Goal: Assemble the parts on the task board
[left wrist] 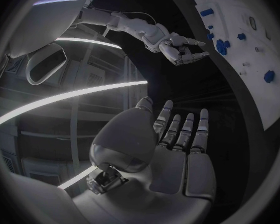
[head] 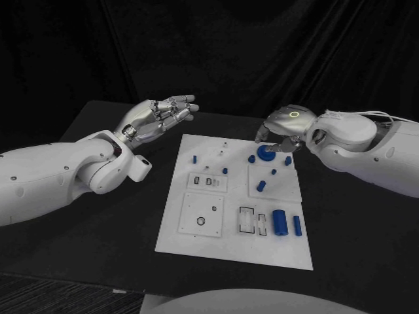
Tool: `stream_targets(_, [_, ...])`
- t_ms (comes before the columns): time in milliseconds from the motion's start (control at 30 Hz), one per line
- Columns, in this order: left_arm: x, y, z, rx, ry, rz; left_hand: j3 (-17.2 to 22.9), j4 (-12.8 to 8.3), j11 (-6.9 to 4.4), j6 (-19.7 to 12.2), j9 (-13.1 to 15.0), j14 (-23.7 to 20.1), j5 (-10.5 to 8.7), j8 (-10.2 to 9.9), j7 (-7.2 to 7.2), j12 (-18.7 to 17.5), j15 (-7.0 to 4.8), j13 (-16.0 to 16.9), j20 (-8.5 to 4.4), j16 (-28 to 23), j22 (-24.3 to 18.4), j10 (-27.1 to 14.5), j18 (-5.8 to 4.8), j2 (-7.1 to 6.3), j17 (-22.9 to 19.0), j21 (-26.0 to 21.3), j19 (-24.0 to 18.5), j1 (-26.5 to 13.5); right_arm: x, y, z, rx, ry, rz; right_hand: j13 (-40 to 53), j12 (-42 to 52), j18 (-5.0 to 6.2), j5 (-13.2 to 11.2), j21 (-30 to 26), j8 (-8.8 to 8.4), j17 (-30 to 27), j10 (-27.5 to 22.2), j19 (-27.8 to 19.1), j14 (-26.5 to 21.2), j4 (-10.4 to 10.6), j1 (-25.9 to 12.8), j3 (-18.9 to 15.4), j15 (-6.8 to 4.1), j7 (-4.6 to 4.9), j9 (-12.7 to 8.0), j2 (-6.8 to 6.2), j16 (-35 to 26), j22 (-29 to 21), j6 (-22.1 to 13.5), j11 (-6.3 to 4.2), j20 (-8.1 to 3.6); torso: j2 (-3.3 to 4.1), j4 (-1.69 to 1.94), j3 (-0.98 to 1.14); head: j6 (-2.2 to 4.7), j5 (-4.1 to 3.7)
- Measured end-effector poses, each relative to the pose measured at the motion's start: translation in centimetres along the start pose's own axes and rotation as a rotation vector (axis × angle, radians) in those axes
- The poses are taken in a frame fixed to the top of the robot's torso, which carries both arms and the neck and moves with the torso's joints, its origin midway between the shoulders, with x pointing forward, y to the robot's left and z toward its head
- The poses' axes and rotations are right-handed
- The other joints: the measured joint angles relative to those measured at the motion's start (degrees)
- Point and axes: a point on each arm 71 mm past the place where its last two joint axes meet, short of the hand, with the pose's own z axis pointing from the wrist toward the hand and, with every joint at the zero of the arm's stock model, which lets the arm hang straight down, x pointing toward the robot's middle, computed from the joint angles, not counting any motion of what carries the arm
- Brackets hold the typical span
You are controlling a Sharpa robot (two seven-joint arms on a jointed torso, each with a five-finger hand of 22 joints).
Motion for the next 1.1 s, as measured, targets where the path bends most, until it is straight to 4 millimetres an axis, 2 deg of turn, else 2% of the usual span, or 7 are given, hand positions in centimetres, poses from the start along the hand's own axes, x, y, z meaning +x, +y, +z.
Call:
stream_targets(200, [0.0, -0.1, -0.2, 0.0, 0.002, -0.004, 0.0, 0.0, 0.01, 0.39, 0.0, -0.02, 0.01, 0.0, 0.01, 0.02, -0.01, 0.0, 0.2, 0.0, 0.01, 0.0, 0.0, 0.14, 0.0, 0.25, 0.81, 0.35, 0.1, -0.2, 0.5, 0.013, 0.012, -0.007, -0.01, -0.39, 0.0, 0.11, 0.0, 0.0, 0.0, -0.01, 0.0, 0.0, -0.53, 0.01, 0.52, 0.0, 0.0, 0.0, 0.01, 0.0, 0.01, -0.38, 0.0, 0.0, 0.34, 0.74, -0.23, 0.46, -0.82])
stream_targets(233, [0.0, -0.1, -0.2, -0.001, 0.001, -0.005, 0.0, 0.0, 0.0, 0.39, 0.0, -0.03, 0.02, 0.0, 0.01, 0.02, -0.01, 0.0, 0.2, -0.01, 0.01, 0.01, -0.01, -0.32, 0.0, 0.25, 0.81, 0.92, 0.1, -0.3, 0.6, 0.015, 0.014, -0.009, -0.01, -0.65, 0.0, 0.11, 0.0, -0.28, 0.0, -0.2, 0.0, 0.0, -0.87, 0.01, 0.86, 0.0, 0.01, 0.0, 0.01, 0.0, 0.01, -0.41, -0.19, 0.0, 0.36, 0.82, -0.25, 0.47, -0.9])
stream_targets(400, [0.0, -0.1, -0.3, -0.001, 0.002, -0.006, 0.0, 0.0, 0.0, 0.4, 0.0, -0.02, 0.68, 0.0, 0.01, 0.02, -0.01, 0.0, 0.2, 0.0, 0.0, 0.0, 0.0, -0.22, 0.0, 0.25, 0.82, 0.98, 0.3, -0.5, 0.9, 0.025, 0.024, -0.014, -0.01, -0.69, 0.0, 0.76, 0.0, -0.34, 0.01, -0.21, -0.01, 0.0, -0.87, 0.01, 0.87, 0.0, 0.02, 0.0, 0.01, 0.0, 0.02, -0.41, -0.18, 0.0, 0.45, 1.22, -0.38, 0.29, -1.04])
stream_targets(433, [0.0, 0.0, -0.3, -0.001, 0.002, -0.007, 0.0, 0.0, 0.0, 0.4, 0.0, -0.02, 0.69, 0.0, 0.01, 0.02, -0.01, 0.0, 0.2, 0.0, 0.0, 0.0, 0.0, 0.06, 0.0, 0.25, 0.82, 1.26, 0.4, -0.6, 1.0, 0.026, 0.026, -0.014, -0.04, -1.33, 0.0, 0.77, 0.0, -0.34, -0.04, -0.97, 0.0, 0.0, -0.87, 0.01, 0.87, 0.01, 0.02, 0.02, 0.01, -0.02, 0.02, -0.41, 0.53, 0.01, 0.45, 1.25, -0.4, 0.23, -1.04])
stream_targets(733, [0.0, 0.2, -0.6, -0.008, 0.002, -0.011, 0.0, 0.0, 0.0, 0.7, 0.0, -0.02, 1.34, 0.0, -0.29, 0.02, -0.01, 0.0, 0.2, 0.0, 0.0, 0.0, -0.01, -0.23, 0.0, 0.25, 0.82, 2.32, 1.1, -0.4, 1.4, 0.025, 0.042, -0.011, -0.09, -1.35, 0.0, 1.65, 0.0, -0.34, -0.57, -1.9, 0.39, -0.01, -0.88, 0.0, 0.87, 0.02, 0.35, 0.22, 0.01, -0.12, 0.03, -0.73, 0.53, 0.4, 0.37, 1.34, -0.47, 0.2, -0.77])
stream_targets(967, [0.0, 0.4, -0.8, -0.013, 0.003, -0.015, 0.0, 0.0, 0.0, 0.72, 0.0, -0.02, 2.0, 0.0, -0.29, 0.02, 0.0, 0.0, 0.2, 0.01, 0.0, 0.0, -0.01, -0.22, 0.0, 0.25, 0.81, 2.32, 1.4, -0.2, 1.5, 0.017, 0.05, -0.009, -0.39, -2.46, 0.01, 1.66, 0.0, -0.84, -0.62, -1.92, 0.39, -0.01, -1.75, 0.0, 1.73, 0.02, 0.31, 0.23, 0.01, -0.12, 0.03, -0.7, 0.51, 0.4, 0.16, 1.44, -0.47, -0.32, -0.33])
stream_targets(1100, [0.0, 0.6, -0.9, -0.017, 0.002, -0.016, 0.0, 0.0, 0.0, 0.73, 0.0, -0.02, 2.0, 0.0, -0.28, 0.02, 0.0, 0.0, 0.2, 0.01, 0.0, 0.0, -0.01, -0.22, 0.0, 0.25, 0.81, 2.33, 1.6, -0.2, 1.4, 0.011, 0.056, -0.006, -0.95, -3.81, 0.01, 6.62, 0.0, -1.16, -0.65, -2.73, 0.38, 0.0, -2.87, 0.01, 2.83, 0.01, -0.27, 0.27, 0.0, -0.12, 0.03, -1.28, -0.31, 0.39, 0.1, 1.47, -0.48, -0.55, -0.16])
